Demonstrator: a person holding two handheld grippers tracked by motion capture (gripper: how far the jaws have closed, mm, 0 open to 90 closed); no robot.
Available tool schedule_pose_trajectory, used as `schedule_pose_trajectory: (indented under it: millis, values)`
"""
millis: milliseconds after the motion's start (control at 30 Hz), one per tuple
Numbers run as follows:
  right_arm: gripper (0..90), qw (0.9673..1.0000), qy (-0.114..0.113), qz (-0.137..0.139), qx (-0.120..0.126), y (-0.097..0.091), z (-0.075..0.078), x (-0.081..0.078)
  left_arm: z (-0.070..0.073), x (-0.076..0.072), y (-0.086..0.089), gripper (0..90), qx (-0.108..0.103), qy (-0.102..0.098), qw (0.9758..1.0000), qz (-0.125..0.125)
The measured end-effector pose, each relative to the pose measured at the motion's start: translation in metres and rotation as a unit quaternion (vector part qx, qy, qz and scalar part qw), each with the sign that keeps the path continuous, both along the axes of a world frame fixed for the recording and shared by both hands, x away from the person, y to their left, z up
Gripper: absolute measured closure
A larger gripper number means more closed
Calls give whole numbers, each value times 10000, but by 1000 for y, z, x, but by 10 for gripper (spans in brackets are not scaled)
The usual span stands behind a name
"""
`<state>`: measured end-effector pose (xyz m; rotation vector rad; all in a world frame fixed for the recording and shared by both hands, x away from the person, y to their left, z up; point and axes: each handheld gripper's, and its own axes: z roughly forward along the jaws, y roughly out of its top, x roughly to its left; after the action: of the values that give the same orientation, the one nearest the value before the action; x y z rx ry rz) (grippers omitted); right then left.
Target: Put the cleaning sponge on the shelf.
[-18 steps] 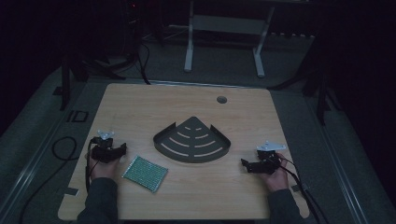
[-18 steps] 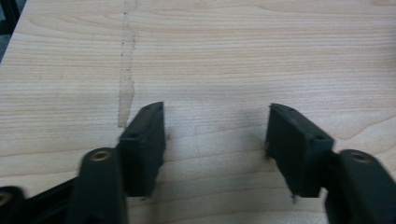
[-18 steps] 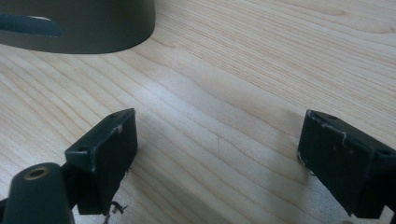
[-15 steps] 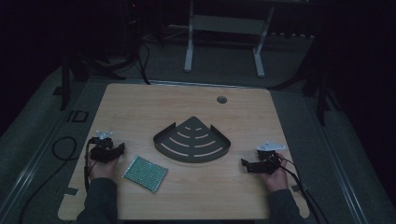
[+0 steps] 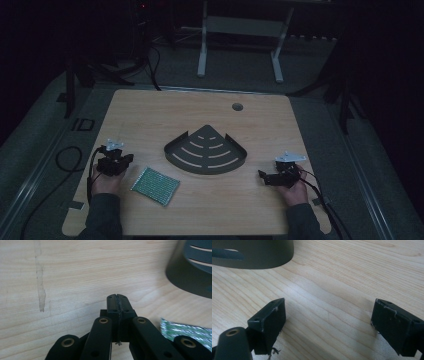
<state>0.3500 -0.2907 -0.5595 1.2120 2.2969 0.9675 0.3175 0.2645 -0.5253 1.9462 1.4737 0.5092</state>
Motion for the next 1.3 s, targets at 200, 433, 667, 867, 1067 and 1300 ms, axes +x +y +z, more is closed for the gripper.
schedule_pose_trajectory:
  millis: [200,433,667,867,1067,1300]
  values:
    - [120,10000,-10,-22,-1,0,0,0,5,-7,-6,896,-56,262,9983,-518]
    - [120,10000,-5,-38,4,0,0,-1,14,-11,-16,882,-52,321,9951,-934]
    - [120,10000,-9,-37,2,0,0,-1,20,-11,-32,899,29,414,9903,-1324]
    - [120,10000,-10,-37,4,0,0,-1,21,-11,-43,899,89,475,9864,-1571]
    - [120,10000,-9,-37,3,0,0,-1,18,-9,-57,899,97,547,9822,-1797]
    - [120,10000,-9,-36,3,0,0,-1,10,-9,-70,900,114,697,9782,-1953]
